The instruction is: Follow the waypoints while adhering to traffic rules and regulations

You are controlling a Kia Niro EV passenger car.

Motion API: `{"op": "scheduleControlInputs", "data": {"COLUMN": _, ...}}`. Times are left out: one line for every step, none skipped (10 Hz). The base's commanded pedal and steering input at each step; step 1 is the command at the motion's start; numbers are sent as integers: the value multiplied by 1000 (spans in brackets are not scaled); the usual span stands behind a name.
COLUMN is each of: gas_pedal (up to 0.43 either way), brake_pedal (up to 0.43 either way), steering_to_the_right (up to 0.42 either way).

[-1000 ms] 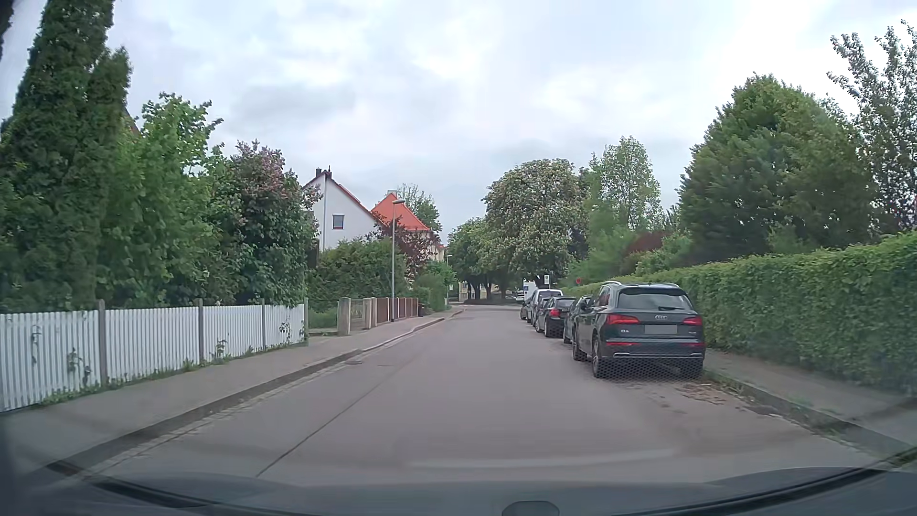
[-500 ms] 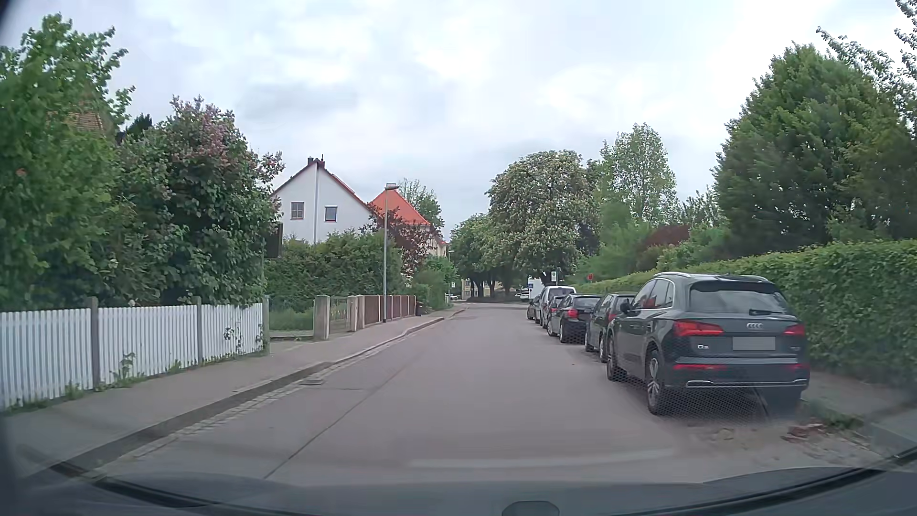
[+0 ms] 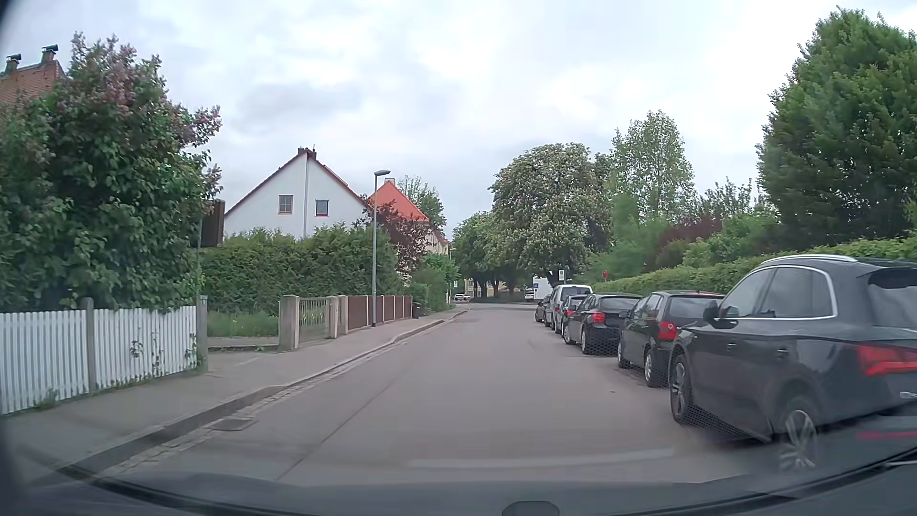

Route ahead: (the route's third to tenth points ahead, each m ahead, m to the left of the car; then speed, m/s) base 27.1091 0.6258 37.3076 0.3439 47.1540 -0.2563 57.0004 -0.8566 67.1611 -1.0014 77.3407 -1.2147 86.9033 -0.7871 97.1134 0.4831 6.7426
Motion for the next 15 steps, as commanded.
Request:
{"op": "scheduleControlInputs", "data": {"gas_pedal": 110, "brake_pedal": 0, "steering_to_the_right": -4}}
{"op": "scheduleControlInputs", "data": {"gas_pedal": 110, "brake_pedal": 0, "steering_to_the_right": -4}}
{"op": "scheduleControlInputs", "data": {"gas_pedal": 110, "brake_pedal": 0, "steering_to_the_right": -4}}
{"op": "scheduleControlInputs", "data": {"gas_pedal": 110, "brake_pedal": 0, "steering_to_the_right": -4}}
{"op": "scheduleControlInputs", "data": {"gas_pedal": 110, "brake_pedal": 0, "steering_to_the_right": -4}}
{"op": "scheduleControlInputs", "data": {"gas_pedal": 110, "brake_pedal": 0, "steering_to_the_right": -3}}
{"op": "scheduleControlInputs", "data": {"gas_pedal": 110, "brake_pedal": 0, "steering_to_the_right": 0}}
{"op": "scheduleControlInputs", "data": {"gas_pedal": 110, "brake_pedal": 0, "steering_to_the_right": 1}}
{"op": "scheduleControlInputs", "data": {"gas_pedal": 110, "brake_pedal": 0, "steering_to_the_right": 1}}
{"op": "scheduleControlInputs", "data": {"gas_pedal": 110, "brake_pedal": 0, "steering_to_the_right": 2}}
{"op": "scheduleControlInputs", "data": {"gas_pedal": 110, "brake_pedal": 0, "steering_to_the_right": 2}}
{"op": "scheduleControlInputs", "data": {"gas_pedal": 110, "brake_pedal": 0, "steering_to_the_right": 2}}
{"op": "scheduleControlInputs", "data": {"gas_pedal": 110, "brake_pedal": 0, "steering_to_the_right": 2}}
{"op": "scheduleControlInputs", "data": {"gas_pedal": 110, "brake_pedal": 0, "steering_to_the_right": 2}}
{"op": "scheduleControlInputs", "data": {"gas_pedal": 110, "brake_pedal": 0, "steering_to_the_right": 2}}
